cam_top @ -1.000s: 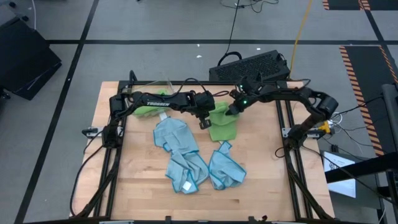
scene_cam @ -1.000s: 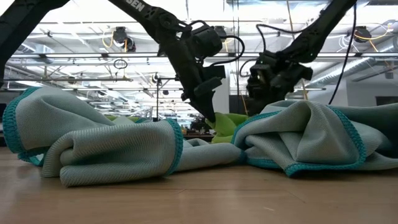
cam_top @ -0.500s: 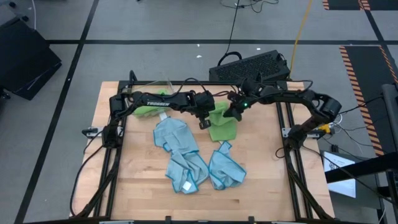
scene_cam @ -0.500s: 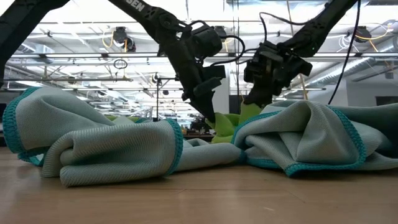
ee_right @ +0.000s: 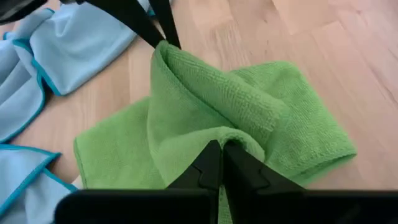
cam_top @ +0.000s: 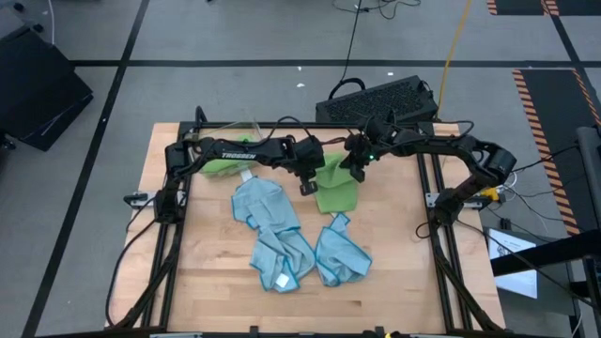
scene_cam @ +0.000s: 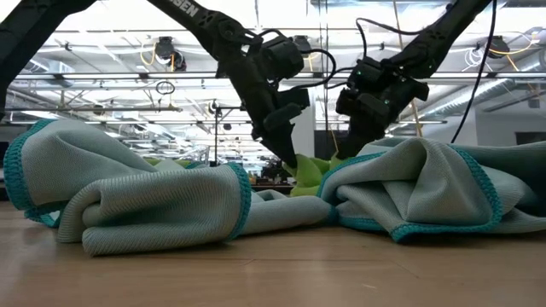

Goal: Fold microfiber towels
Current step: Fold the green microfiber cloth

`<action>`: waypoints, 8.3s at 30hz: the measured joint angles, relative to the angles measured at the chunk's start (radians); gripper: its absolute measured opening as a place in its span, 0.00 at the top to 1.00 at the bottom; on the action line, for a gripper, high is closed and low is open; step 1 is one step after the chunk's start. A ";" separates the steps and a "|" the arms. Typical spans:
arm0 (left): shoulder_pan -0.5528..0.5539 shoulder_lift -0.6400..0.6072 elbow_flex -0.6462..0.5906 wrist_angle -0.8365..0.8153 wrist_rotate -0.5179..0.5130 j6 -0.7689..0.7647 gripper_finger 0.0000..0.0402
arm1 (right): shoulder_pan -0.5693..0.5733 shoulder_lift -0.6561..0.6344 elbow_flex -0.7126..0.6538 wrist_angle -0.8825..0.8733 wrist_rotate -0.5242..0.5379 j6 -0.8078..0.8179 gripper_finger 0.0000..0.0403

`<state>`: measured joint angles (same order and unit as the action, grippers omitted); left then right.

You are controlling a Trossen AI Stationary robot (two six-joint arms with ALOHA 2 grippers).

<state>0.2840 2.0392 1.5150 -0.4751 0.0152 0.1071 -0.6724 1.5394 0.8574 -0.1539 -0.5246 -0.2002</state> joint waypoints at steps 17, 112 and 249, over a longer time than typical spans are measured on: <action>0.042 0.000 0.000 -0.001 0.014 0.047 0.99 | 0.000 0.000 -0.003 0.047 0.084 -0.007 0.44; -0.010 0.005 0.000 -0.041 0.093 0.487 0.98 | 0.069 -0.027 -0.135 0.398 0.037 0.550 0.99; 0.072 -0.154 -0.101 0.196 0.063 0.015 0.97 | -0.174 -0.158 -0.267 0.470 -0.163 0.555 1.00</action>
<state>0.3559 1.8854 1.4138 -0.2790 0.0780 0.1220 -0.8468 1.3817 0.5901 0.3164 -0.6874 0.3544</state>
